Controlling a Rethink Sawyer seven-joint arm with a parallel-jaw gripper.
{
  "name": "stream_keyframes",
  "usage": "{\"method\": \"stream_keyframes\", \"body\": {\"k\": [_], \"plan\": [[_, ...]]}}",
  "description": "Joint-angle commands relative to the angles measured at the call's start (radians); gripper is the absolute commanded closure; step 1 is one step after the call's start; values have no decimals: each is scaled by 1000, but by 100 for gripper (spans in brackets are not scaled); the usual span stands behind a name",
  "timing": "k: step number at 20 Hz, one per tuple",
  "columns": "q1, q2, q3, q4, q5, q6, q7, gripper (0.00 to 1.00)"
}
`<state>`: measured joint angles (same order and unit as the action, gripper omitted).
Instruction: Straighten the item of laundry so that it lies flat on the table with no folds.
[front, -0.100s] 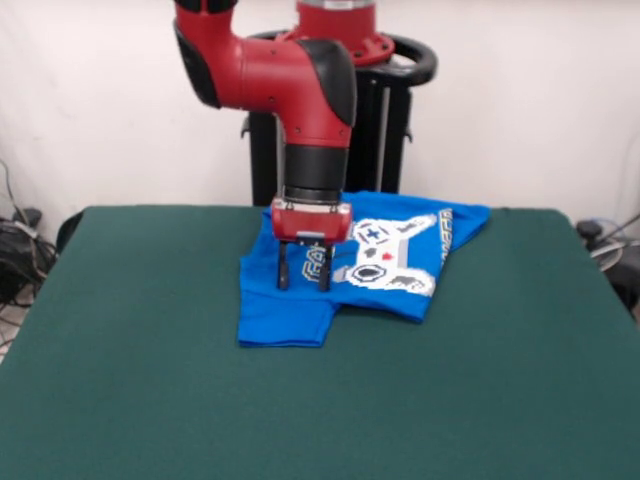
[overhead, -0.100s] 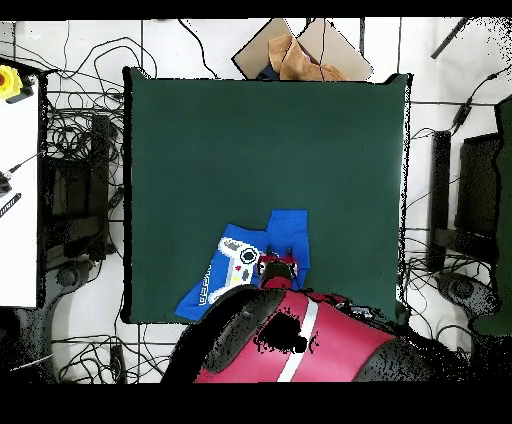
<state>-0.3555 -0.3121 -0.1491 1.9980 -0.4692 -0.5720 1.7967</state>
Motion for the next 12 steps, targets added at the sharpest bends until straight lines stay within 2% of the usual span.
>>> {"method": "stream_keyframes", "body": {"k": [1, 4, 8, 12], "plan": [[-58, 112, 71, -198, 57, 137, 129, 100], [-40, 66, 67, -170, 86, 204, 126, 100], [-16, 52, 45, -180, 101, 183, 116, 100], [-49, 21, 63, -229, 52, 229, 79, 100]]}}
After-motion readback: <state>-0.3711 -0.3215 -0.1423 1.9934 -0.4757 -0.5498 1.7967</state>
